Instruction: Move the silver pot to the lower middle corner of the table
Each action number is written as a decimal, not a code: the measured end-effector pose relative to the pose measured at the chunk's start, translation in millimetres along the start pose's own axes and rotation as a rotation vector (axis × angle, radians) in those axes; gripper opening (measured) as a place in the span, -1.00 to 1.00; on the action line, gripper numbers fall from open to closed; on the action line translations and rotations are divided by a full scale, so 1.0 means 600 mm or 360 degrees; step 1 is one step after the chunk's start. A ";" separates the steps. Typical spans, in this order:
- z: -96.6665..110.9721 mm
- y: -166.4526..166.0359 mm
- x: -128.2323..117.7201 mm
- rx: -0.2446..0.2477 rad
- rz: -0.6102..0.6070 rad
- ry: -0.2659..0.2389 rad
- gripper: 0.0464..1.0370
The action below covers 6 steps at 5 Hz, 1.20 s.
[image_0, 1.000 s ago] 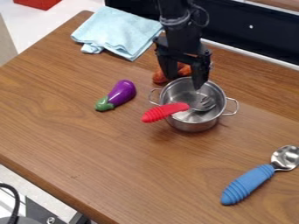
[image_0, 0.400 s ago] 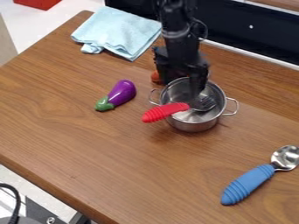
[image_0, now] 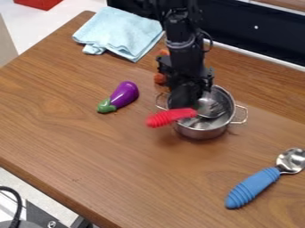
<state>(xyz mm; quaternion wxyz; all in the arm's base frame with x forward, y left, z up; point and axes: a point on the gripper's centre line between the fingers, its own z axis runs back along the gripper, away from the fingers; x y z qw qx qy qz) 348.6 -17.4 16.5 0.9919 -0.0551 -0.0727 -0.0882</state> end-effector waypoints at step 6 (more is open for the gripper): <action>0.056 0.046 -0.043 -0.0201 -0.0103 0.0051 -0.98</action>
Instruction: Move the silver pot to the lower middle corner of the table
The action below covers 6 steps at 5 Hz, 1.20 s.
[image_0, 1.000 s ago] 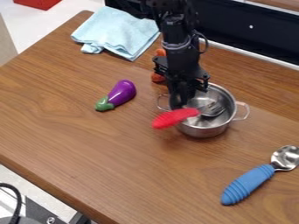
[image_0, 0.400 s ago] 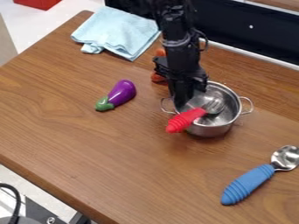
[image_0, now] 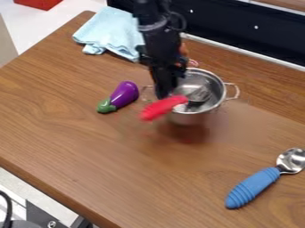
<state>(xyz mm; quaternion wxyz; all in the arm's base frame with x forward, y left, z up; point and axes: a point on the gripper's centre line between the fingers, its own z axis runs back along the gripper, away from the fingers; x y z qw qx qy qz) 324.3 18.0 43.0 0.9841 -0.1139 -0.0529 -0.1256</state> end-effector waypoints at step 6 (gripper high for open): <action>-0.003 0.072 -0.193 0.0187 -0.0482 0.0135 -0.98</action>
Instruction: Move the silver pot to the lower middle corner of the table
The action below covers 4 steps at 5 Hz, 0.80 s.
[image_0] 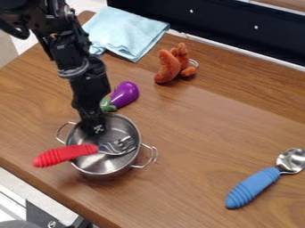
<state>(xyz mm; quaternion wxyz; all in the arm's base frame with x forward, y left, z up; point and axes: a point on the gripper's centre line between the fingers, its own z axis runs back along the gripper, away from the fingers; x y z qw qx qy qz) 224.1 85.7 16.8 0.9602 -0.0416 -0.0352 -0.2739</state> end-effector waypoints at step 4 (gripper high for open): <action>0.038 0.030 0.026 -0.0015 0.0159 -0.0025 0.37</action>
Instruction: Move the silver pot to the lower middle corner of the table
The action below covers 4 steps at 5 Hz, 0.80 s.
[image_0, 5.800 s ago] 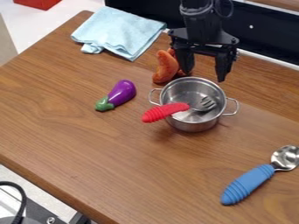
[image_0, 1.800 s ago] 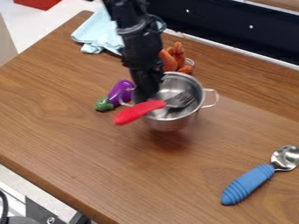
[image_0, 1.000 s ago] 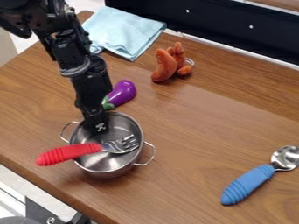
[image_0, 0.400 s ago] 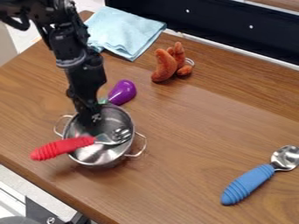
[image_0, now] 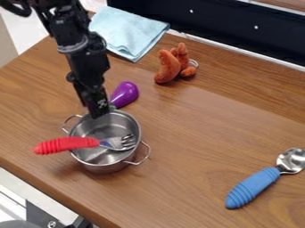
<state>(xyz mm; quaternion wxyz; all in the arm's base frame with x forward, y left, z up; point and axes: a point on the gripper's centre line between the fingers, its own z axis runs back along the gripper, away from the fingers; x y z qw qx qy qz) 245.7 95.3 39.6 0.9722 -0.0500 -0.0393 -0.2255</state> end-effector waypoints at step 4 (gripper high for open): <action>0.023 -0.061 0.149 0.0042 0.0372 -0.0278 0.92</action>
